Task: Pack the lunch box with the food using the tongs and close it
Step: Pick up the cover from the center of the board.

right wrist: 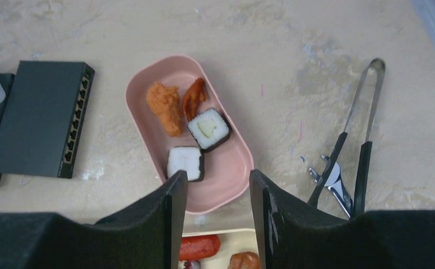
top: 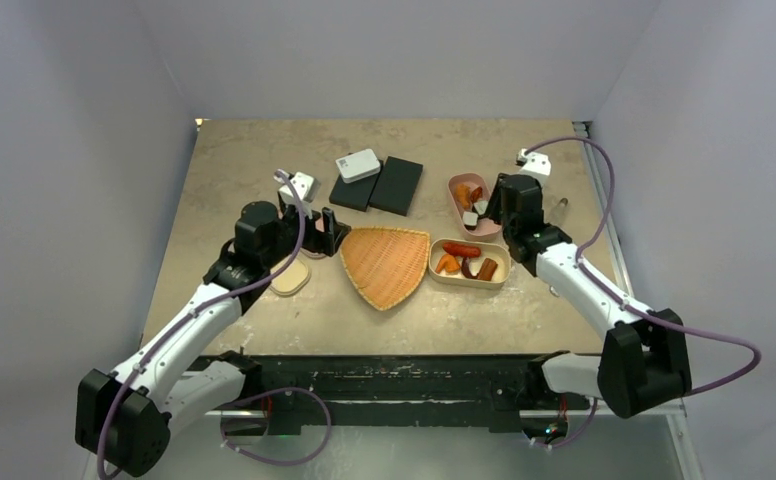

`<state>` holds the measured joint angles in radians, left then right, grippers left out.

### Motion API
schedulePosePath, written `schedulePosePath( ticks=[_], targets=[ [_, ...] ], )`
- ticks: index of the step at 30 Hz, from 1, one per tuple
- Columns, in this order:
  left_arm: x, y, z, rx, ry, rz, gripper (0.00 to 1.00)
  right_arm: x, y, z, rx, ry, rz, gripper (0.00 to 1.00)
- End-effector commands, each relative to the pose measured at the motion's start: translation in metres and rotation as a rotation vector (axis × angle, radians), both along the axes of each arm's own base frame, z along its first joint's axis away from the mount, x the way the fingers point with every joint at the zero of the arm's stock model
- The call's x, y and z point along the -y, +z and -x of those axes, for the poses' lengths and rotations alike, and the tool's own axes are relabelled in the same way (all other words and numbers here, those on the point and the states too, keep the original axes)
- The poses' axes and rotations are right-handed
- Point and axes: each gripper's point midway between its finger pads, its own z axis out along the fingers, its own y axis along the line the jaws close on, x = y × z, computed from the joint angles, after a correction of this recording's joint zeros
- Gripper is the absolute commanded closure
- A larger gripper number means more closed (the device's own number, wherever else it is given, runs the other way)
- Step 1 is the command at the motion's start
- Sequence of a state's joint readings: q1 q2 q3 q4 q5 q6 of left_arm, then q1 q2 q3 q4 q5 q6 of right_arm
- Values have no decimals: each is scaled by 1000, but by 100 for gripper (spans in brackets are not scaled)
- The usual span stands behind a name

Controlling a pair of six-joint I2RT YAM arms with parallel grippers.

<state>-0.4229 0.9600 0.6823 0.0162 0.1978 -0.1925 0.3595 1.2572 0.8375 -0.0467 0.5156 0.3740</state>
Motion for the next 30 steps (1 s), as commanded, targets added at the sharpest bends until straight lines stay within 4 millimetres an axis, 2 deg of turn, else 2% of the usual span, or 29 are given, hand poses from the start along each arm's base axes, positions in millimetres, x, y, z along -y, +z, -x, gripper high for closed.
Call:
schedulePosePath(
  ticks=[1, 2, 6, 8, 10, 13, 16, 21, 25, 30],
  targets=[
    [-3, 5, -12, -37, 36, 31, 27, -6, 0, -13, -17, 110, -147, 51],
    [-7, 1, -17, -57, 58, 38, 27, -4, -2, -14, -23, 123, -165, 51],
    [-25, -34, -28, -220, 132, 52, 30, -18, -6, -13, -43, 201, -214, 48],
    [-34, -43, -34, -262, 176, 72, 36, -28, -1, -12, -37, 251, -239, 46],
    [-46, -51, -40, -300, 232, 98, 37, -32, 6, -13, -17, 290, -229, 46],
    [-71, -72, -50, -387, 338, 122, 36, -57, 11, -10, -11, 431, -250, 46],
    [-109, -92, -55, -451, 500, 109, 34, -69, 8, -7, -25, 466, -237, 47],
    [-160, -121, -47, -543, 714, 218, 37, -84, 13, -1, -12, 487, -218, 48],
    [-197, -129, -33, -547, 879, 265, 43, -88, 21, 3, 11, 498, -221, 48],
    [-211, -150, -9, -587, 986, 272, 48, -84, 27, 2, 37, 494, -200, 48]
  ],
)
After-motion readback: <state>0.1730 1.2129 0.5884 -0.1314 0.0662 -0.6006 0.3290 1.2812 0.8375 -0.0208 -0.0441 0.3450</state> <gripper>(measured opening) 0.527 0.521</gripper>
